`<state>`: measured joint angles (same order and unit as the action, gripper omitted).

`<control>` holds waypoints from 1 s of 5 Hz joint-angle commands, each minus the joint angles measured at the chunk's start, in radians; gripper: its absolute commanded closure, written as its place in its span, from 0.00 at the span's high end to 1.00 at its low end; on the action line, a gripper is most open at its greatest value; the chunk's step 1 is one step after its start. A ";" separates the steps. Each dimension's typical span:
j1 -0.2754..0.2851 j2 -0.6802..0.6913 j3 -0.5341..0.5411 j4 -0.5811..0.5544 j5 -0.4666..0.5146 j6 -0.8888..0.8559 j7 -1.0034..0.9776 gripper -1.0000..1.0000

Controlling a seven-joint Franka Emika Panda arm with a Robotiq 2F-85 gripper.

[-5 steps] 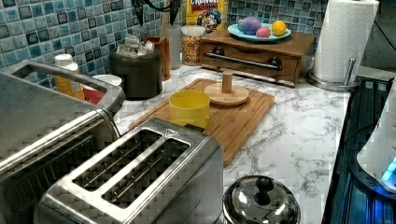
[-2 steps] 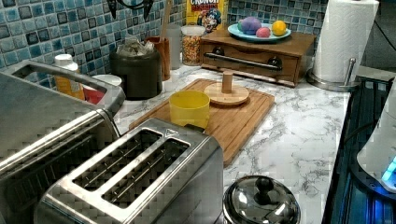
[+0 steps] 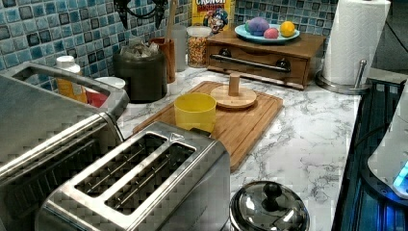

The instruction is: Get a tea bag.

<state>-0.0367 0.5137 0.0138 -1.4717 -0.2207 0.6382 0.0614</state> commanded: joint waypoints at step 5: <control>0.002 0.063 0.025 0.180 0.038 0.026 0.037 1.00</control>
<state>-0.0256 0.6152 0.0316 -1.4170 -0.2100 0.6685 0.0620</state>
